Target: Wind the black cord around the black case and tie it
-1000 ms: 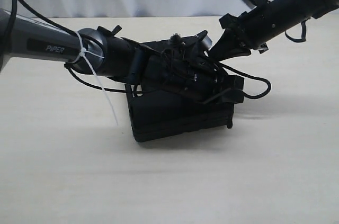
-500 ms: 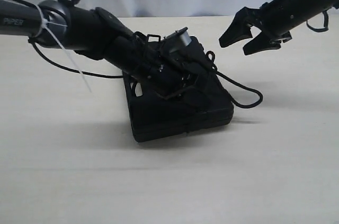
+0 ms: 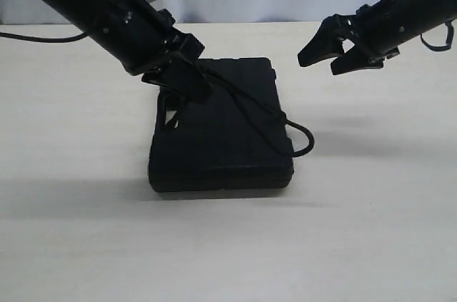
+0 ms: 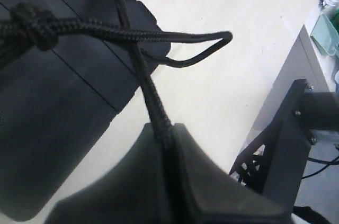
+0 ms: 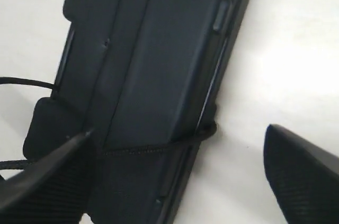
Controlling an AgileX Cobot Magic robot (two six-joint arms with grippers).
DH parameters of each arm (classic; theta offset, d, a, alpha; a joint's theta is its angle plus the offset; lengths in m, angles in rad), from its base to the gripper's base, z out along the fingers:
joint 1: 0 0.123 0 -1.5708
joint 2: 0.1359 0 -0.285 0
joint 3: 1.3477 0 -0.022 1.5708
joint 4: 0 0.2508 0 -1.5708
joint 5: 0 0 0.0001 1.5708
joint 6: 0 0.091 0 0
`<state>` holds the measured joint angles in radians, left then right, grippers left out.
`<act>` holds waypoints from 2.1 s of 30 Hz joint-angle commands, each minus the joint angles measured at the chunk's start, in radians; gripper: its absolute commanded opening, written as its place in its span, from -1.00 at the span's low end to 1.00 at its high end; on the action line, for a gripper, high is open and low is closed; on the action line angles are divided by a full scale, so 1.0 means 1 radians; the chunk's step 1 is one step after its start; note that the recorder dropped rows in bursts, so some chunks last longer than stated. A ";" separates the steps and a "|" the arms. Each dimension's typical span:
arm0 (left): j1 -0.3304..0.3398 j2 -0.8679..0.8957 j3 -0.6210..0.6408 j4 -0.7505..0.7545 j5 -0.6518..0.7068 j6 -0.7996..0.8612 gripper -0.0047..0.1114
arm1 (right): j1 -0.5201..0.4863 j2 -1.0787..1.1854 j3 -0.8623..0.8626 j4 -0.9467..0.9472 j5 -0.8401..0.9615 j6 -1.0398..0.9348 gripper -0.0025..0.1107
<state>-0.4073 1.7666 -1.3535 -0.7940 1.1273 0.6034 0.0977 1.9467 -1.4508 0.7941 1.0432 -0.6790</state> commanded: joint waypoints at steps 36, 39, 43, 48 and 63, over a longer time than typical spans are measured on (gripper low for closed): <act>0.002 -0.036 -0.555 0.232 0.094 -0.312 -0.92 | 0.182 -0.147 0.150 -0.181 -0.184 -0.084 0.45; 0.000 -0.029 -0.555 0.244 0.094 -0.312 -0.92 | 0.182 -0.147 0.150 -0.181 -0.184 -0.075 0.45; -0.017 0.003 -0.555 0.238 0.094 -0.312 -0.92 | 0.182 -0.147 0.152 -0.210 -0.184 -0.046 0.45; -0.079 0.076 -0.555 0.237 0.094 -0.310 -0.92 | 0.159 -0.147 0.169 -0.239 -0.184 -0.012 0.45; -0.167 0.347 -0.555 0.261 -0.020 -0.317 0.17 | -0.025 -0.302 0.361 -0.188 -0.418 0.069 0.45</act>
<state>-0.5704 2.0876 -1.9025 -0.5395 1.1561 0.2970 0.0793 1.6750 -1.0958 0.5735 0.6437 -0.6096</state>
